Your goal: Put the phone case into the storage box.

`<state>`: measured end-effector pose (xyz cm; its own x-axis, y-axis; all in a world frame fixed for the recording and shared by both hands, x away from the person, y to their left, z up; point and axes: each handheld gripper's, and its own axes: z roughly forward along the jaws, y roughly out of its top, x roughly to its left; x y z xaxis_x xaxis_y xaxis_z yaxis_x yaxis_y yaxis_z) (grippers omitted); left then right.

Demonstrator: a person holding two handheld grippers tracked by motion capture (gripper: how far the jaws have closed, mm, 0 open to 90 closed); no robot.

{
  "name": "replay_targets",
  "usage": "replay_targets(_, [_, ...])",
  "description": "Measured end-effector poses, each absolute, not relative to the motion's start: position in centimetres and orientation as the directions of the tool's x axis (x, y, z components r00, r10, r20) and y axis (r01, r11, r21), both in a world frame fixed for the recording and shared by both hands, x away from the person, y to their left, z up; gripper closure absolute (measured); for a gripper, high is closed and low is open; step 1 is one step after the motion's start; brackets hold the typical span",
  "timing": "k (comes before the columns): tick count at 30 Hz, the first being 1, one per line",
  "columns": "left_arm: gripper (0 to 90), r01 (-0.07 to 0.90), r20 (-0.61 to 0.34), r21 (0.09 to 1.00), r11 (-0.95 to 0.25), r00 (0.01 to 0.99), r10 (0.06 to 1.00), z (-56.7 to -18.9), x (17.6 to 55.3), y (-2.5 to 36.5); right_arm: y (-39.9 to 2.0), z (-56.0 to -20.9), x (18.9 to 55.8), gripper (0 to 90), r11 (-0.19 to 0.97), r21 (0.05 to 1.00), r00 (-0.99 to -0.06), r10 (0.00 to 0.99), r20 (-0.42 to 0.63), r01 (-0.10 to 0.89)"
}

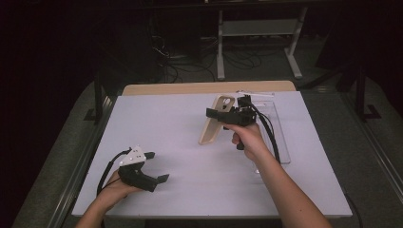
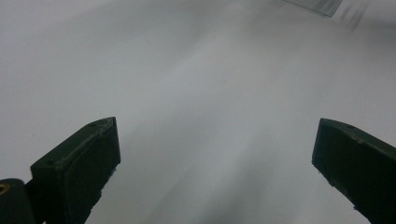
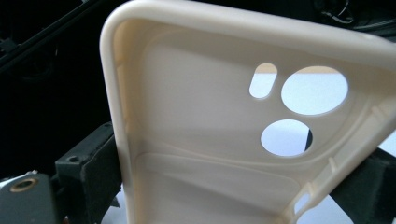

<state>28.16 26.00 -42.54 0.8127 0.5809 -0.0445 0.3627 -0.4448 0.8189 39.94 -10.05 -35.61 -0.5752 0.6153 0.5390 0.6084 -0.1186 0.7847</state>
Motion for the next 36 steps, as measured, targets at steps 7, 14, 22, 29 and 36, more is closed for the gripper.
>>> replay_targets(7, [0.7,0.361,-0.029,0.807,-0.468,0.815,0.578,-42.4,28.2,26.1,-11.7,-34.3,40.5,7.9,-0.111,0.785,-0.552,0.652,0.520,0.609])
replay_targets(14, [0.8,0.363,-0.037,0.813,-0.455,0.812,0.583,-42.5,28.2,26.0,-13.4,-33.1,41.0,8.0,-0.109,0.794,-0.523,0.698,0.489,0.598])
replay_targets(22, [0.8,0.366,-0.039,0.812,-0.455,0.812,0.583,-42.5,28.1,25.9,-15.2,-32.2,41.5,8.1,-0.112,0.799,-0.485,0.741,0.463,0.591])
replay_targets(29, [0.8,0.367,-0.041,0.811,-0.456,0.812,0.582,-42.5,28.1,25.9,-16.5,-31.0,41.9,8.2,-0.089,0.813,-0.457,0.789,0.410,0.575])
replay_targets(36, [0.8,0.371,-0.049,0.817,-0.441,0.807,0.589,-42.4,28.0,25.8,-17.6,-30.0,42.5,8.2,-0.056,0.820,-0.425,0.834,0.353,0.570])
